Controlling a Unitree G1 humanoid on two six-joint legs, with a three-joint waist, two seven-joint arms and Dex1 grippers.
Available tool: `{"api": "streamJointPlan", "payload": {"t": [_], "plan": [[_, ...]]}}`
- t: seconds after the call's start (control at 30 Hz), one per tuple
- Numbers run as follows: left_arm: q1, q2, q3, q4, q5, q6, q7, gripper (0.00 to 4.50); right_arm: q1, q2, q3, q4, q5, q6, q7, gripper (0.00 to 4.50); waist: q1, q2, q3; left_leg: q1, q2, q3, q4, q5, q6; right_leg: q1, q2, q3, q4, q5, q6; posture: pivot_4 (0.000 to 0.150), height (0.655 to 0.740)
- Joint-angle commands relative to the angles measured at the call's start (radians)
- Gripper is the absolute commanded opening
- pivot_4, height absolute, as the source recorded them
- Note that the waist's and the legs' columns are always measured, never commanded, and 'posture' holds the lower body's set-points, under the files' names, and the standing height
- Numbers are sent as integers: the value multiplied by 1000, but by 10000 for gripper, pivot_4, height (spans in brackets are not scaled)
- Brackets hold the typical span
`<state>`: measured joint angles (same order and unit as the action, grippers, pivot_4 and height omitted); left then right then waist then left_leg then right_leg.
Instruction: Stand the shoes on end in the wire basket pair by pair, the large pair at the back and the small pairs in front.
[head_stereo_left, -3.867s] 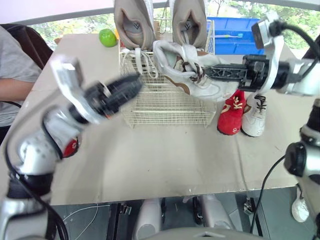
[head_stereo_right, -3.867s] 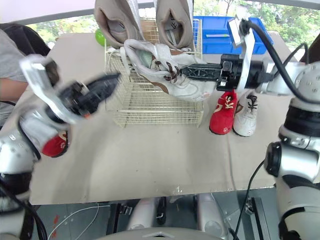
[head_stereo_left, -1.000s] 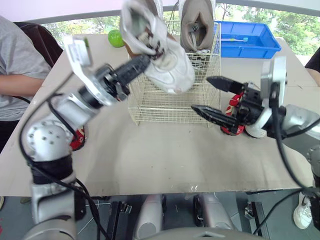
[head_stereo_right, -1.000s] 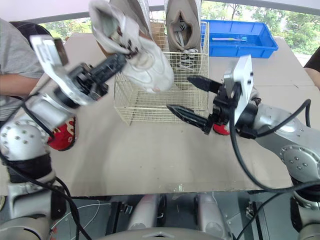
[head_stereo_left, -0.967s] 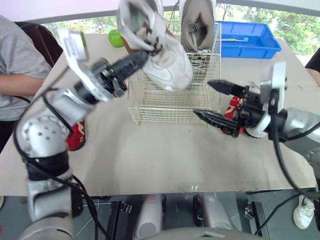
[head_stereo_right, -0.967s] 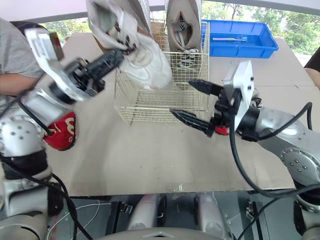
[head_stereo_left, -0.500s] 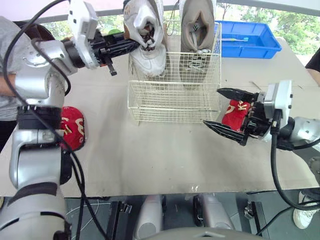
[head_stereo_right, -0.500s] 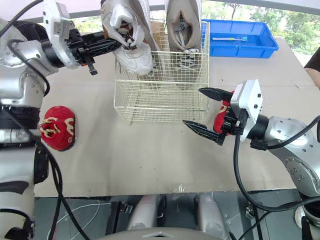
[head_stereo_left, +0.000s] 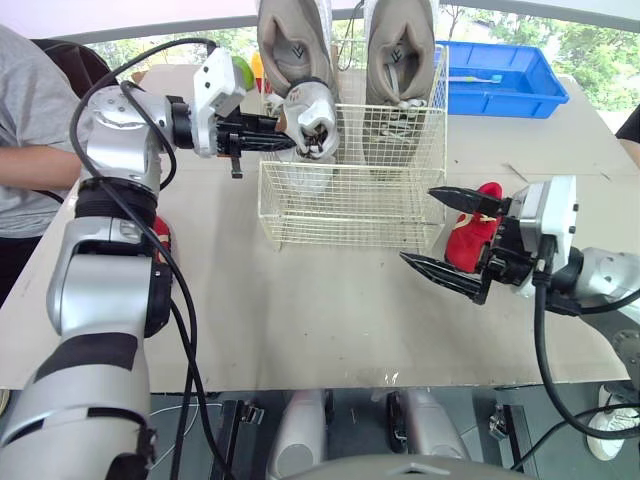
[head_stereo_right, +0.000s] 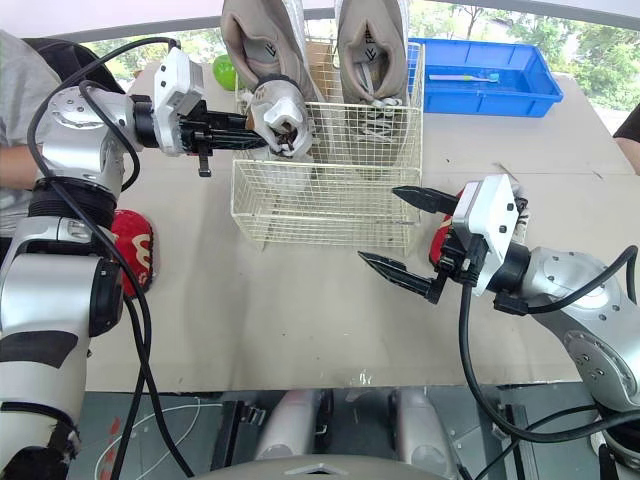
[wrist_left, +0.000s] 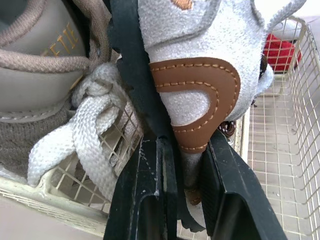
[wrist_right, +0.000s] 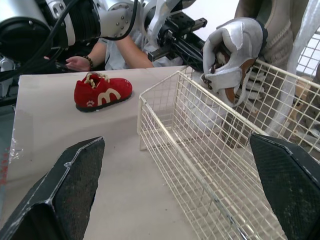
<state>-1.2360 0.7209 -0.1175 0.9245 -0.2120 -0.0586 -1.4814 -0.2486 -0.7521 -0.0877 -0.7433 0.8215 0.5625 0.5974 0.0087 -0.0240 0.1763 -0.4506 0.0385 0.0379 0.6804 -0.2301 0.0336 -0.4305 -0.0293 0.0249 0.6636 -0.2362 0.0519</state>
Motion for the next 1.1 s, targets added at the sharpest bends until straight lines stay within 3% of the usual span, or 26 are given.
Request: {"api": "streamJointPlan", "payload": {"t": [0.03,0.17,0.43,0.47,0.7,0.77,0.87,0.97,1.1], "plan": [[-29,7,35,1,6,18,-22,3282,-3,6,-16,-33,-7,-10,-5,44568,-1,0,0,0,0,0,0,0,0,0,0,0,0,0,0,1500,7400],[-16,25,34,-24,17,68,-48,3282,-15,14,-7,-18,-20,-11,4,44568,-3,0,0,0,0,0,0,0,0,0,0,0,1,0,0,1500,7400],[69,85,86,-215,-13,188,-30,42576,-18,21,6,1,-42,-6,20,45000,-21,0,0,1,0,0,0,0,0,0,0,0,3,0,0,1500,7400],[84,95,92,-249,-18,208,-29,44626,-16,20,6,2,-45,-4,20,45000,-24,0,0,2,0,0,0,0,0,0,0,0,3,0,0,1500,7400],[238,160,198,-545,-136,424,25,44626,12,-4,-3,31,-82,72,-23,45000,-17,0,0,2,1,-1,2,0,0,0,-1,0,7,0,0,1500,7400],[309,153,266,-699,-271,560,36,44626,28,-5,-44,42,-81,124,-84,45000,-13,0,0,1,1,-1,4,0,0,0,-1,-1,7,0,0,1500,7400],[435,120,398,-978,-575,860,130,44626,64,-14,-154,57,-40,210,-161,45000,-15,0,0,1,3,-5,4,0,0,0,-4,0,8,0,0,1500,7400],[547,51,455,-1194,-786,1007,306,44626,80,-66,-256,100,-21,308,-195,45000,-13,0,0,2,2,-6,5,0,0,0,-5,0,8,0,1,1500,7400],[672,-60,440,-1370,-904,1036,505,44626,18,-148,-300,231,-15,481,-246,45000,-15,1,-1,7,1,-5,5,0,0,4,-5,2,11,0,1,1500,7400]]}}
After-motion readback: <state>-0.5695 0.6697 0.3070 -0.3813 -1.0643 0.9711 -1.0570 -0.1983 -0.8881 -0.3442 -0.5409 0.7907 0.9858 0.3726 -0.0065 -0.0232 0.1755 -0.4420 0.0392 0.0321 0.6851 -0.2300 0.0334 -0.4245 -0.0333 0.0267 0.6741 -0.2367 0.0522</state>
